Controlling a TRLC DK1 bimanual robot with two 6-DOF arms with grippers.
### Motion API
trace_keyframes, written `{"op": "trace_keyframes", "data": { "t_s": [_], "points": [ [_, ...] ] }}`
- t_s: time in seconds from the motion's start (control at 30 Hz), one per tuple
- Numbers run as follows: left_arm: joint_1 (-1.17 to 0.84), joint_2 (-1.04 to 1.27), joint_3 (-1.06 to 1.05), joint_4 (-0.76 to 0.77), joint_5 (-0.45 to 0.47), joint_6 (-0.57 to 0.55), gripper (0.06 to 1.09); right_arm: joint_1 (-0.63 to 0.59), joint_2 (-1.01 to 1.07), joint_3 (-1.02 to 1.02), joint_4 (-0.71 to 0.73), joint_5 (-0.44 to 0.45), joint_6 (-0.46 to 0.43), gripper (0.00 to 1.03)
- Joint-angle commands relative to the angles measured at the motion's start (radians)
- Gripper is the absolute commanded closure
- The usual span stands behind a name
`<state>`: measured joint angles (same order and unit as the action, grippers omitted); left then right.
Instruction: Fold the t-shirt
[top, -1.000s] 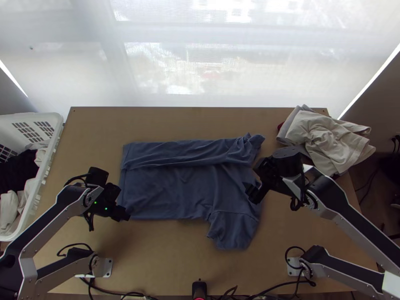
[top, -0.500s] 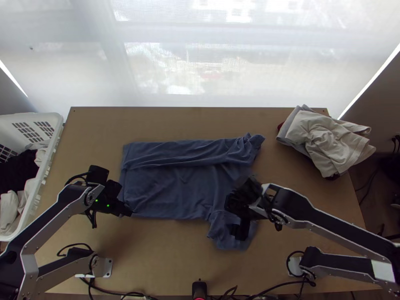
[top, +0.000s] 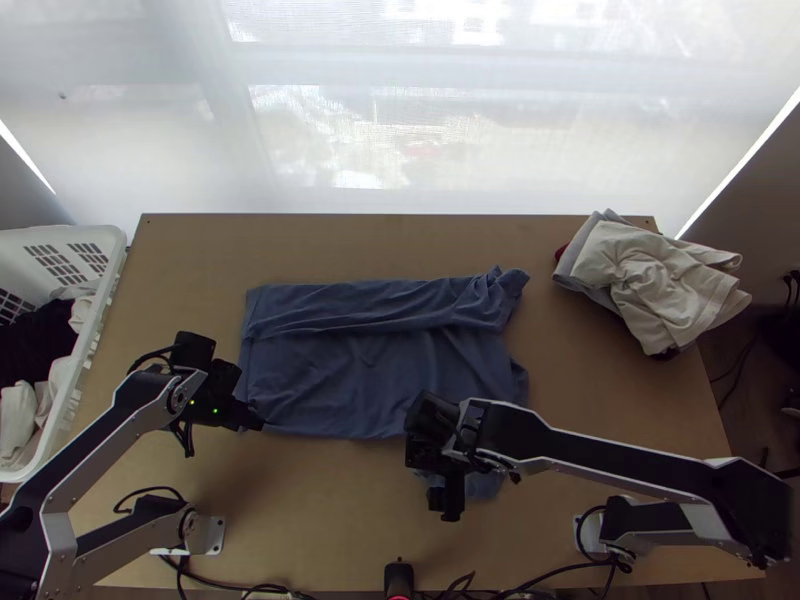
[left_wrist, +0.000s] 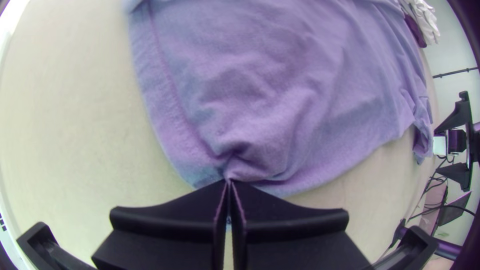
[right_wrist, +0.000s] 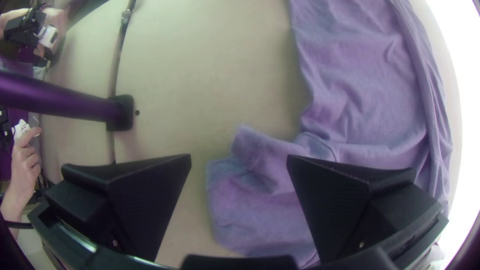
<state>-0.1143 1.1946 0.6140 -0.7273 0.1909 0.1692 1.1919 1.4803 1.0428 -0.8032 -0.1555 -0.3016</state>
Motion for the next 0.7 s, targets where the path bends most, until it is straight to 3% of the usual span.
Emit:
{"op": "trace_keyframes", "data": {
  "t_s": [0.0, 0.1, 0.2, 0.27, 0.67],
  "points": [
    [0.004, 0.007, 0.021, 0.000, 0.001, 0.007, 1.05, 0.012, 0.080, 0.014, 0.082, -0.007, 0.016, 0.30],
    [0.005, 0.005, 0.032, -0.006, -0.001, 0.007, 1.05, -0.002, 0.101, -0.007, 0.125, -0.006, 0.016, 0.50],
    [0.019, 0.005, 0.030, -0.015, -0.001, 0.015, 1.05, -0.025, 0.103, -0.038, 0.164, -0.006, 0.018, 0.81],
    [0.028, 0.002, 0.026, -0.020, -0.001, 0.023, 1.05, -0.045, 0.089, -0.055, 0.182, 0.001, 0.019, 0.97],
    [0.050, -0.013, 0.013, -0.037, 0.001, 0.046, 1.05, -0.230, -0.051, -0.081, 0.141, 0.020, 0.024, 1.00]
  ]
}}
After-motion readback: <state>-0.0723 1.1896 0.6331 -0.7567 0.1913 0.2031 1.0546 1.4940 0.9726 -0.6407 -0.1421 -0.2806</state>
